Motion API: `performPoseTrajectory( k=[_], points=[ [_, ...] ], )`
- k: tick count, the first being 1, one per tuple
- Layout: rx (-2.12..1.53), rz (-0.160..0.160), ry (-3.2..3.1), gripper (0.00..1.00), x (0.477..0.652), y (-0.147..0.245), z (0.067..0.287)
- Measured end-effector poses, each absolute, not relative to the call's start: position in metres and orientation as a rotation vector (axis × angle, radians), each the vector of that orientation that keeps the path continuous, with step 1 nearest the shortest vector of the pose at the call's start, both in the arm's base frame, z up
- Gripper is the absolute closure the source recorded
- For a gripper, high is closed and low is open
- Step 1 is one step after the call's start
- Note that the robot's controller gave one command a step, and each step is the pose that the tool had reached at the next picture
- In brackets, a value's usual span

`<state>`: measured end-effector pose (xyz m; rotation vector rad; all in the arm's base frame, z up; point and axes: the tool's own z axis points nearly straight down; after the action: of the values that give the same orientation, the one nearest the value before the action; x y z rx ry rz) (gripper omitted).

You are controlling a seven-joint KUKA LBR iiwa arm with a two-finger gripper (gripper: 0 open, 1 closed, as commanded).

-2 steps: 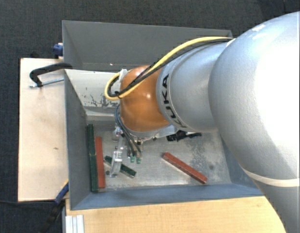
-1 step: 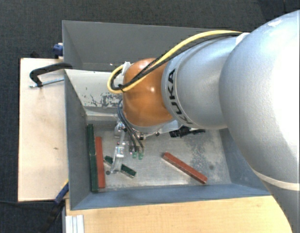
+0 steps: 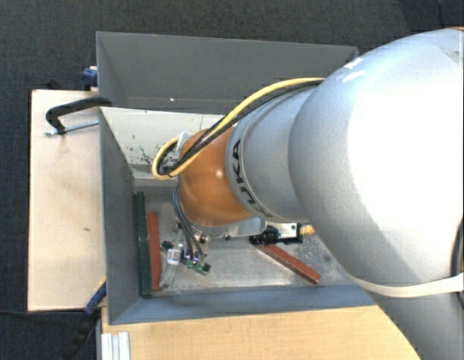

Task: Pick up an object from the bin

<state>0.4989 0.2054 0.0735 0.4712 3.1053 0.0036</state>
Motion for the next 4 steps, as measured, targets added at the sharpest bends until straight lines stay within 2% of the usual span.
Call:
performPoseTrajectory(
  k=[1, 3, 4],
  points=[
    [0.339, 0.001, 3.124, 1.0, 0.495, 0.19, 0.071],
    [0.339, 0.0, 3.126, 1.0, 0.494, 0.19, 0.074],
    [0.339, 0.0, 3.126, 1.0, 0.494, 0.19, 0.088]
  ],
)
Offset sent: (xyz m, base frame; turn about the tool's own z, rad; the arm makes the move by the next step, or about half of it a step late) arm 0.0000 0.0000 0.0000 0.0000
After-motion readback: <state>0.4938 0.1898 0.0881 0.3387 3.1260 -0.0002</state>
